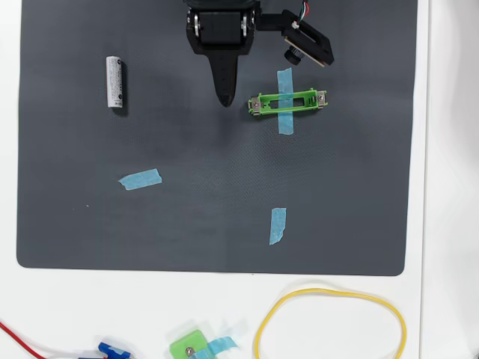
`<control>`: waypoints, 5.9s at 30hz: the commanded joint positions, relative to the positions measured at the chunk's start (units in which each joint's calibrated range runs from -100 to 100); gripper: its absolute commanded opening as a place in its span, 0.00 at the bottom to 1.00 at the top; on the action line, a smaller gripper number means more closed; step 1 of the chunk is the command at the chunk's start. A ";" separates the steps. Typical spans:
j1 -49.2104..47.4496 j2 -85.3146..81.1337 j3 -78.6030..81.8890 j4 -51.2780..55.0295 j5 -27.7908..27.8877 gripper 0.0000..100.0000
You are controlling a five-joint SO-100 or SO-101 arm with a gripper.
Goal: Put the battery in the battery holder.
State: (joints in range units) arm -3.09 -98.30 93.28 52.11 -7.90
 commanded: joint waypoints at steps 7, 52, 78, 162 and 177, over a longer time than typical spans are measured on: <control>7.50 0.35 -4.91 0.08 -0.49 0.00; -9.11 45.89 -31.35 8.47 33.36 0.00; -2.15 78.56 -41.83 6.11 48.12 0.00; 29.29 91.61 -59.72 13.54 76.45 0.00; 30.23 90.75 -59.45 17.99 78.85 0.15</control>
State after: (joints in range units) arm 25.55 -5.43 35.48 69.68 70.67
